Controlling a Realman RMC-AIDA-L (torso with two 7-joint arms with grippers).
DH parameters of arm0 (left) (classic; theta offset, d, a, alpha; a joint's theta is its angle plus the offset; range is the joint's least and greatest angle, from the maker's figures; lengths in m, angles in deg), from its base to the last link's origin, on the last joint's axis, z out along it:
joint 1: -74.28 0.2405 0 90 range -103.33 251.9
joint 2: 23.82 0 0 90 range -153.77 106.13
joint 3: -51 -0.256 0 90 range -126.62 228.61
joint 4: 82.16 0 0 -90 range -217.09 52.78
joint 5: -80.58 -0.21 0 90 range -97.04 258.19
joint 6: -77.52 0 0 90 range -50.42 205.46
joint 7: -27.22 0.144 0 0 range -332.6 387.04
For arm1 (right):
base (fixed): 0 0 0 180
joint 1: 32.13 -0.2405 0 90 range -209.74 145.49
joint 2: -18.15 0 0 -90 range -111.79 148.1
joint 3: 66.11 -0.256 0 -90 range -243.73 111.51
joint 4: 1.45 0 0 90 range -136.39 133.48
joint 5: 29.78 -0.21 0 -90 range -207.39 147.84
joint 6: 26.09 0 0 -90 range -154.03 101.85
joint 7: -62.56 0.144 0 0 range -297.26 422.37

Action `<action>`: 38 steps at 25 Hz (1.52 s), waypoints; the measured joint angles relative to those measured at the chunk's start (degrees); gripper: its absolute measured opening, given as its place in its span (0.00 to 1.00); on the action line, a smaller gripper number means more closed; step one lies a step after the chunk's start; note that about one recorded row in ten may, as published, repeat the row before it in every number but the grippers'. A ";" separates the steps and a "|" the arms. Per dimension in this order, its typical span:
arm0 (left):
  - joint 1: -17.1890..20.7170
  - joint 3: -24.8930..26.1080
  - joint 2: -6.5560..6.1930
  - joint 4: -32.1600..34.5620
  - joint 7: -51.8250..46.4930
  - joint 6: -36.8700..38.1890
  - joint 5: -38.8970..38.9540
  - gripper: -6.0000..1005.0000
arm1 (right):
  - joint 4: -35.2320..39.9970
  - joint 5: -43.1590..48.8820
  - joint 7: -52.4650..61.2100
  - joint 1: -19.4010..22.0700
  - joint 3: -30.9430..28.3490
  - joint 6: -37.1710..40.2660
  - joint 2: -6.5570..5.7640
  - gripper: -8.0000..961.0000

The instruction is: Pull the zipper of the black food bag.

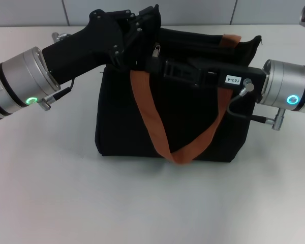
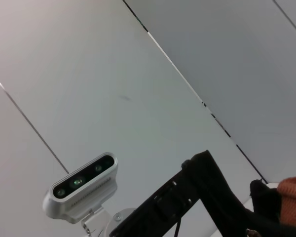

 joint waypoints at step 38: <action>-0.16 0.00 0.00 0.00 0.18 0.08 0.01 0.03 | 0.22 -0.60 -1.11 1.78 -0.76 -1.11 -0.01 0.01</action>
